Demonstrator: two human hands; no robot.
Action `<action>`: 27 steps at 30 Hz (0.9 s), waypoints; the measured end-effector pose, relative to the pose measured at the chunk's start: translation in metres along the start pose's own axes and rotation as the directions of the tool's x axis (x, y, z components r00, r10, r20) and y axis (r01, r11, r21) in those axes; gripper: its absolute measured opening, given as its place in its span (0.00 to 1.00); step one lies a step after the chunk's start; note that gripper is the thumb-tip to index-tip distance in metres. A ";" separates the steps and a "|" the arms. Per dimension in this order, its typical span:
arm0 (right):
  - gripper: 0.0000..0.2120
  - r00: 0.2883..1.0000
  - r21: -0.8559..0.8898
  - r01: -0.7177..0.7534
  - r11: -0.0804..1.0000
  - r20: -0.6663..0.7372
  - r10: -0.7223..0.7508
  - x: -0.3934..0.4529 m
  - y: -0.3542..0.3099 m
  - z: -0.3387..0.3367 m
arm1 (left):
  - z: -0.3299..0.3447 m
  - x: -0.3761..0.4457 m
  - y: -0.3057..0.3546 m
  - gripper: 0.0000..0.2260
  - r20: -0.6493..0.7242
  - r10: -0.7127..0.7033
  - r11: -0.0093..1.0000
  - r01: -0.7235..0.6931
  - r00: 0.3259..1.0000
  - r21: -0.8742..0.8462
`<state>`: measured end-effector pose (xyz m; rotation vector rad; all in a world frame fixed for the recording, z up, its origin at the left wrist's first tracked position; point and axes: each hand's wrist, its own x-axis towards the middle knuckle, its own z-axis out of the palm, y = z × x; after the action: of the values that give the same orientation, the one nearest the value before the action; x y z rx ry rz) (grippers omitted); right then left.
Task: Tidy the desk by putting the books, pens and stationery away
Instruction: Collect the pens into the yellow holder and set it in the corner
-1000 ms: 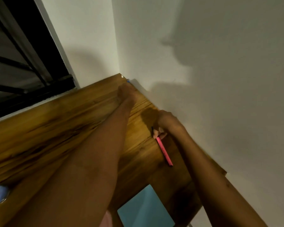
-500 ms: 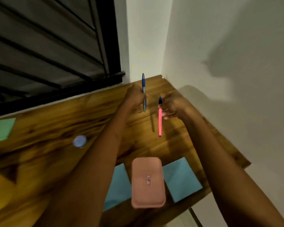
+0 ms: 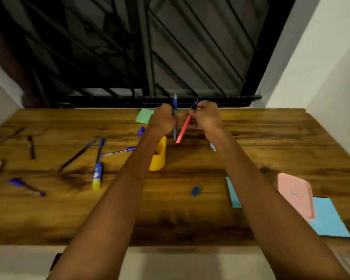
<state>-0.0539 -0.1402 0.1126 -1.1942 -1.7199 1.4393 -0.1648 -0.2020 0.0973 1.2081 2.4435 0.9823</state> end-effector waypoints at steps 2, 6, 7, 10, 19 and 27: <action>0.11 0.999 0.020 0.043 0.999 0.032 -0.043 -0.009 -0.005 0.034 | -0.024 -0.009 -0.030 0.08 -0.043 -0.043 0.999 0.041 0.998 -0.031; 0.13 0.983 -0.083 0.167 0.982 0.094 -0.159 -0.020 -0.011 0.083 | -0.052 -0.033 -0.067 0.09 -0.064 -0.099 0.995 0.100 0.993 0.026; 0.13 0.976 -0.150 0.208 0.967 0.096 -0.195 -0.021 -0.011 0.091 | -0.054 -0.038 -0.073 0.10 -0.070 -0.113 0.992 0.116 0.991 0.042; 0.05 0.961 -0.392 0.277 0.877 0.124 -0.248 -0.026 -0.003 0.109 | -0.049 -0.046 -0.090 0.09 -0.026 -0.123 0.992 0.124 0.992 0.036; 0.08 0.969 -0.552 0.171 0.816 -0.056 -0.242 -0.031 0.008 0.129 | -0.057 -0.054 -0.115 0.05 -0.065 -0.095 0.971 0.078 0.993 -0.224; 0.08 0.907 -0.342 0.419 0.841 0.117 -0.405 -0.073 -0.021 0.196 | -0.097 -0.049 -0.200 0.07 -0.207 -0.387 0.900 0.320 0.898 -0.295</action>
<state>-0.1991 -0.2910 0.0938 -0.8867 -2.1749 0.9174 -0.3028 -0.3712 0.0330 0.5447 2.5024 1.3541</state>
